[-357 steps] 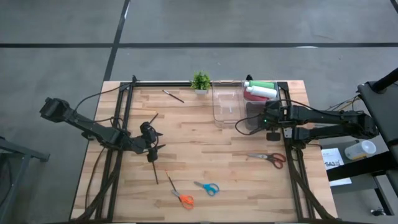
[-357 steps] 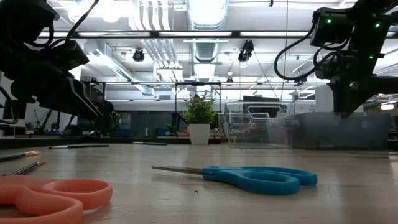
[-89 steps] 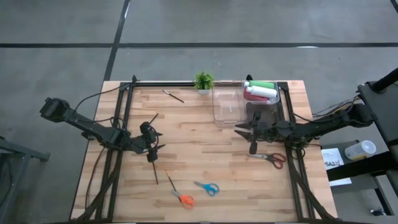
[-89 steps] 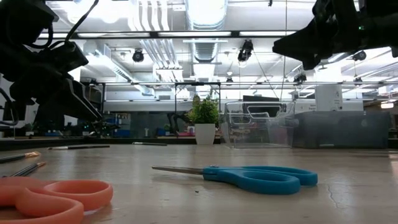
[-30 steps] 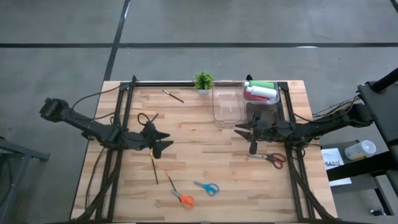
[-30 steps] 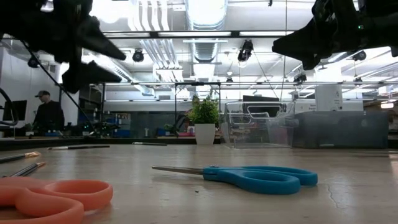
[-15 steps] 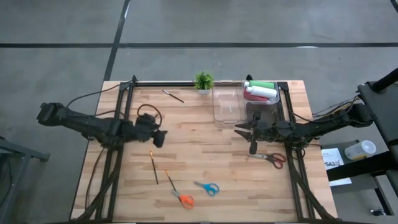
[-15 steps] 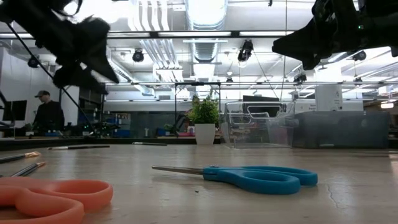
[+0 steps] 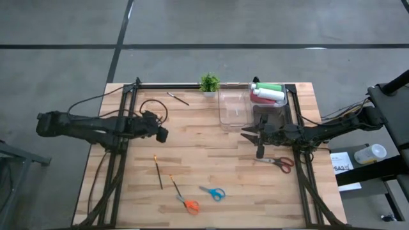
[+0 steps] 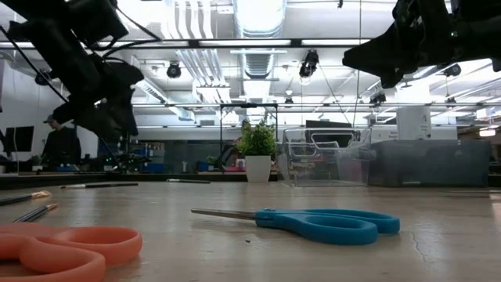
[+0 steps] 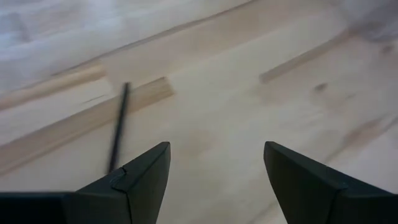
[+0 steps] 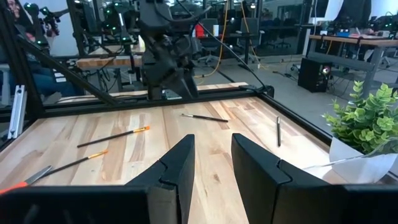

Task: Pick & Place Paint Supplies
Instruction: Put the bottom silver paintbrush into the black bin

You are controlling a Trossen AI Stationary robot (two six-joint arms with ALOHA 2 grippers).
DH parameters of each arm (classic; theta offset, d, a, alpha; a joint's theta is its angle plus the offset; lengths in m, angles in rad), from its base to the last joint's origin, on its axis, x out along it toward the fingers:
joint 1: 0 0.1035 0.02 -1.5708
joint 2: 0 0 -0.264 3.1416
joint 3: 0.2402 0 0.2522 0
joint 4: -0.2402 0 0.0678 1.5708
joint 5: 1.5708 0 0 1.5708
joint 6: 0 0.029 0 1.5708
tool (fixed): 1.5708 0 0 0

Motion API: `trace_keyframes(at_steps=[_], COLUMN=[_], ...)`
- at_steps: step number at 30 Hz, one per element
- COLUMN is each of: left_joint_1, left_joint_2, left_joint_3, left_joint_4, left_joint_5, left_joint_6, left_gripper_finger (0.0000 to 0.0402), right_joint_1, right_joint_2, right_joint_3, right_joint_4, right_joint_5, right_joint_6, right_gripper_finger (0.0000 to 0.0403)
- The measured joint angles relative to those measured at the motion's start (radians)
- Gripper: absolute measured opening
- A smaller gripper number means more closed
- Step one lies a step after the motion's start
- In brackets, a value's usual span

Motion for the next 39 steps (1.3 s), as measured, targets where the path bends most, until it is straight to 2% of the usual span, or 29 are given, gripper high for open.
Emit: trace_keyframes(at_steps=[7,14,18,24,30,35,39], left_joint_1=[0.061,0.087,0.088,0.088,0.087,0.087,0.087], left_joint_2=[0.042,0.167,0.223,0.220,0.214,0.213,0.213], left_joint_3=[0.000,-0.036,-0.095,-0.180,-0.276,-0.357,-0.373], left_joint_4=[-0.064,-0.038,0.051,0.194,0.347,0.519,0.547], left_joint_5=[0.000,-0.001,-0.041,-0.120,-0.111,-0.142,-0.139], left_joint_6=[0.033,0.096,0.051,0.035,0.035,0.044,0.077], left_gripper_finger=[0.0266,0.0266,0.0266,0.0266,0.0266,0.0266,0.0266], right_joint_1=[0.000,0.000,0.000,0.000,0.000,0.000,0.000], right_joint_2=[0.000,0.000,0.000,0.000,0.000,0.000,0.000], right_joint_3=[0.000,0.000,0.000,0.000,0.000,0.000,0.000], right_joint_4=[0.000,0.000,0.000,0.000,0.000,0.000,0.000], right_joint_5=[0.000,0.000,0.000,0.000,0.000,0.000,0.000], right_joint_6=[-0.001,-0.001,0.000,-0.005,-0.001,-0.005,0.000], right_gripper_finger=[0.0104,0.0104,0.0104,0.0104,0.0104,0.0104,0.0104])
